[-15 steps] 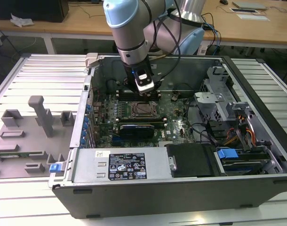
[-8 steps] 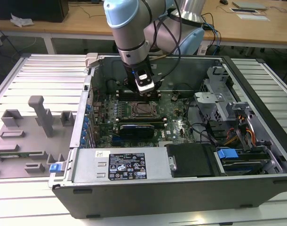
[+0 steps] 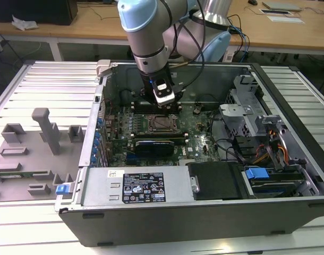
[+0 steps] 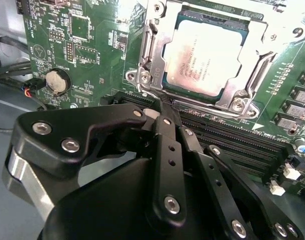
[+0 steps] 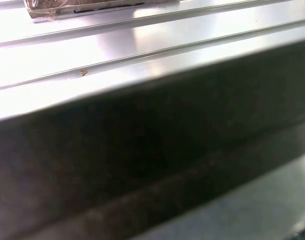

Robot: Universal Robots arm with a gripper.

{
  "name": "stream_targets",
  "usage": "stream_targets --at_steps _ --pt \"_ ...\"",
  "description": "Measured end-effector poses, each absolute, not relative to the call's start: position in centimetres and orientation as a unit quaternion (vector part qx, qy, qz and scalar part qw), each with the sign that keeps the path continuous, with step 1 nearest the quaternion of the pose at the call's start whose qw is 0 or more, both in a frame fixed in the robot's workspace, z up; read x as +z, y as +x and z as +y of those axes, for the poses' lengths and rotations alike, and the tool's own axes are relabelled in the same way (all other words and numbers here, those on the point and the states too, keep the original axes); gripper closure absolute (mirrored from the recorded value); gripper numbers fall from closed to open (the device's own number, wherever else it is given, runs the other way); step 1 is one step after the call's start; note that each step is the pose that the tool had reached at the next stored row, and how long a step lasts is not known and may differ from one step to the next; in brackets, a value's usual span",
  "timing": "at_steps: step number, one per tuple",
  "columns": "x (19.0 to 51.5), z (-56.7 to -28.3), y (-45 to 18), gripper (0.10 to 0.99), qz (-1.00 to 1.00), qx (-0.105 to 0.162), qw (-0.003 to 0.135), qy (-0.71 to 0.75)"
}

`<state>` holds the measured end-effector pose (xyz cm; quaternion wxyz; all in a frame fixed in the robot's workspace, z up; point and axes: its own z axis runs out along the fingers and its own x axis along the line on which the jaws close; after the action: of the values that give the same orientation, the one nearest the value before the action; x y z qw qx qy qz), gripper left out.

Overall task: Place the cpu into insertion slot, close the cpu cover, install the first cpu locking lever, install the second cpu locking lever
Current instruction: 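Install the first cpu locking lever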

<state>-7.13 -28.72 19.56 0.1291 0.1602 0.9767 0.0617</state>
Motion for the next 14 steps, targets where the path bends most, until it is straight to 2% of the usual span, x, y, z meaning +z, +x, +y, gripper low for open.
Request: stream_targets --at_steps 8,14 --pt "19.6 -28.7 -7.1 0.98 0.976 0.066 0.129 0.161" --pt "21.1 -28.7 -7.1 0.98 0.977 0.051 0.131 0.159"
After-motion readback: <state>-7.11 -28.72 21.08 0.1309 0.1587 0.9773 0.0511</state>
